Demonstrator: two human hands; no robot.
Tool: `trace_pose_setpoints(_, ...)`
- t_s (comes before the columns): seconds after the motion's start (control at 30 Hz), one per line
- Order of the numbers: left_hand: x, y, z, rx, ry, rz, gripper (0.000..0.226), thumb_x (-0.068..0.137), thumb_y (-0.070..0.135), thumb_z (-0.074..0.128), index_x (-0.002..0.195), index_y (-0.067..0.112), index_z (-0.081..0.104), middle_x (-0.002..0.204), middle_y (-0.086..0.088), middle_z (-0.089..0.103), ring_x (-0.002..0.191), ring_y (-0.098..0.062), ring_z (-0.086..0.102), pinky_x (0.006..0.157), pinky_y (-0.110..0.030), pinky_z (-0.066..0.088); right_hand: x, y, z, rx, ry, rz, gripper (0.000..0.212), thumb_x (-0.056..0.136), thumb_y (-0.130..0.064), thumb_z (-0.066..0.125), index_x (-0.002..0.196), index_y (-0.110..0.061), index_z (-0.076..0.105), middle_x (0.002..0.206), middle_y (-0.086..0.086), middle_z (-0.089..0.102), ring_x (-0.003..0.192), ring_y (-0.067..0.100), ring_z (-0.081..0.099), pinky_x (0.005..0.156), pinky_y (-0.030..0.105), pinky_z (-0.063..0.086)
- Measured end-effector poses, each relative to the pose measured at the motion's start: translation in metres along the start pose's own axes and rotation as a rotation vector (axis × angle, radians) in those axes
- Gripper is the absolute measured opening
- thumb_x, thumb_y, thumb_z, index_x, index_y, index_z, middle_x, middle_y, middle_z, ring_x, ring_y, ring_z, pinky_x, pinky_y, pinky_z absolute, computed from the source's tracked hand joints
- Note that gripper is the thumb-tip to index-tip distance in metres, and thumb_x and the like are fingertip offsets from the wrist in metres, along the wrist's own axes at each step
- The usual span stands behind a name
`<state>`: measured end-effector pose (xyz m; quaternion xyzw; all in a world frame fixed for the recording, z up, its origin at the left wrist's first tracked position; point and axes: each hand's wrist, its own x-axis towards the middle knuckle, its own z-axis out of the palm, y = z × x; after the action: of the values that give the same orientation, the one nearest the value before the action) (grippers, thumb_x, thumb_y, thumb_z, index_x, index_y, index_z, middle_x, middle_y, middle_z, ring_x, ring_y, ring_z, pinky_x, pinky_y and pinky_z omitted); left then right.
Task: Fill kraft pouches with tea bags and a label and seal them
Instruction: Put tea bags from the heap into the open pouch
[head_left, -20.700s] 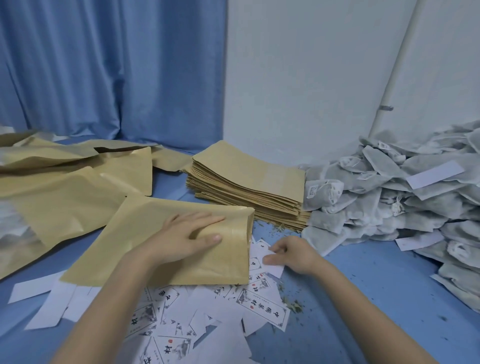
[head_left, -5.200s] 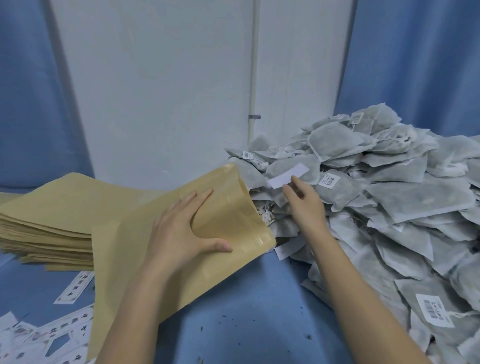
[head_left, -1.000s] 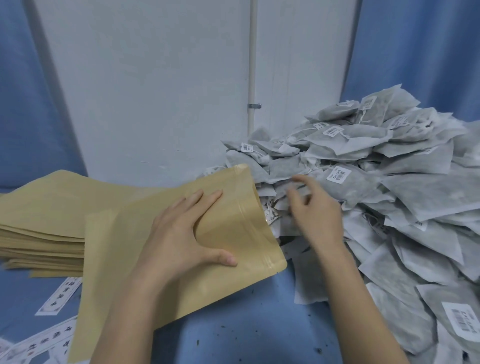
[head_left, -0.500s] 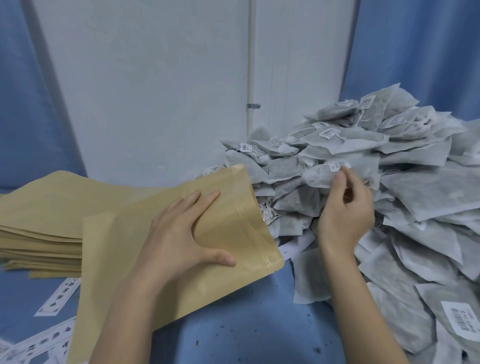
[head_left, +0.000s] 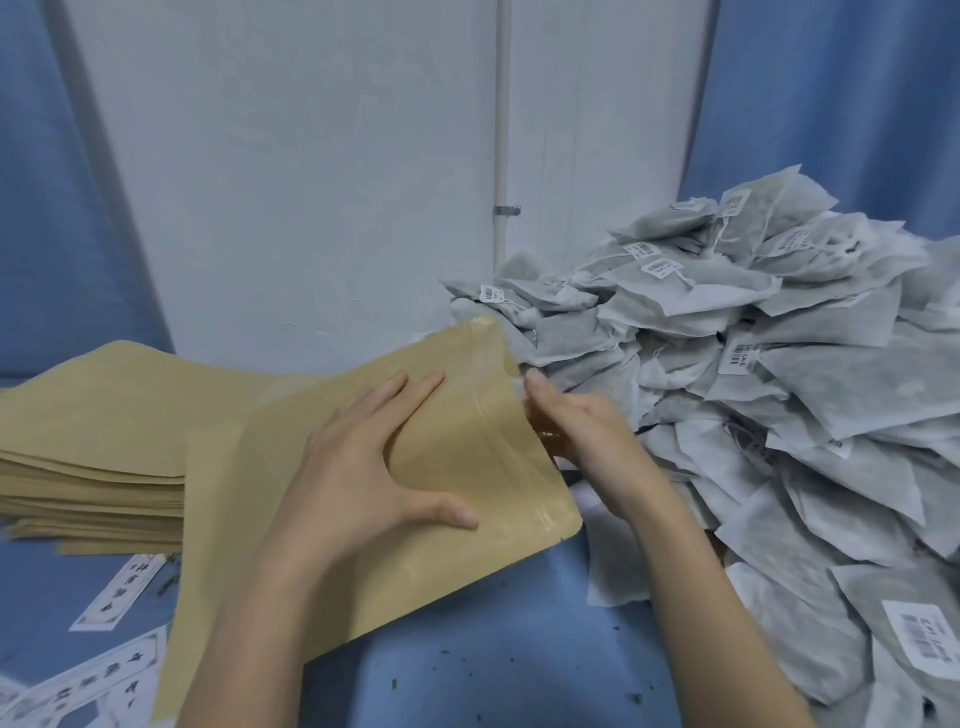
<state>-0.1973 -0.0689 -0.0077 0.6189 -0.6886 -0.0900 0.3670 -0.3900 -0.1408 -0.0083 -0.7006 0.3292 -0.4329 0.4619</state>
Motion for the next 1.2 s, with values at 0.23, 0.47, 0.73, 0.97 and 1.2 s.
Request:
trace_pose_setpoints(0.23, 0.001, -0.006, 0.004, 0.077, -0.079, 0.029, 0.109, 0.033, 0.058, 0.085, 0.122, 0.069, 0.022, 0.151, 0.023, 0.025, 0.14, -0.003, 0.02, 0.116, -0.03, 0.016, -0.009, -0.012, 0.011, -0.223, -0.356, 0.172, 0.041, 0.079, -0.049, 0.036, 0.043, -0.039, 0.054, 0.043, -0.022, 0.045, 0.041, -0.005, 0.042, 0.05, 0.008, 0.034)
trace_pose_setpoints(0.47, 0.001, -0.011, 0.001, 0.117, -0.052, -0.012, 0.111, 0.03, 0.068, 0.077, 0.124, 0.067, 0.018, 0.153, 0.017, 0.025, 0.142, -0.009, 0.02, 0.116, -0.034, 0.018, -0.012, 0.001, -0.026, -0.989, 0.009, 0.259, 0.017, 0.065, -0.04, 0.072, 0.071, -0.028, 0.062, 0.084, -0.008, 0.065, 0.08, 0.013, 0.061, 0.073, 0.028, 0.05)
trace_pose_setpoints(0.73, 0.002, -0.01, 0.001, 0.129, -0.064, -0.015, 0.114, 0.034, 0.065, 0.081, 0.13, 0.063, 0.019, 0.154, 0.016, 0.023, 0.142, -0.01, 0.019, 0.116, -0.032, 0.016, -0.014, 0.04, -0.035, -1.398, -0.227, 0.571, 0.069, 0.07, -0.011, 0.071, 0.129, -0.035, 0.044, 0.121, 0.0, 0.044, 0.115, 0.021, 0.037, 0.096, 0.027, 0.03)
trace_pose_setpoints(0.97, 0.001, -0.011, 0.0, 0.136, -0.066, -0.032, 0.117, 0.036, 0.063, 0.082, 0.135, 0.059, 0.021, 0.154, 0.017, 0.022, 0.143, -0.01, 0.018, 0.116, -0.033, 0.016, -0.009, 0.02, -0.045, -0.615, 0.3, 0.087, 0.054, 0.056, -0.041, 0.085, 0.098, -0.035, 0.052, 0.088, -0.009, 0.055, 0.078, 0.008, 0.053, 0.063, 0.02, 0.043)
trace_pose_setpoints(1.2, 0.001, -0.008, 0.0, 0.12, -0.074, -0.008, 0.116, 0.035, 0.063, 0.082, 0.133, 0.061, 0.021, 0.153, 0.019, 0.023, 0.142, -0.009, 0.018, 0.116, -0.035, 0.017, -0.001, 0.004, -0.005, -0.373, 0.559, -0.036, 0.05, 0.058, -0.047, 0.081, 0.075, -0.024, 0.04, 0.068, -0.013, 0.043, 0.059, 0.0, 0.043, 0.056, 0.009, 0.035)
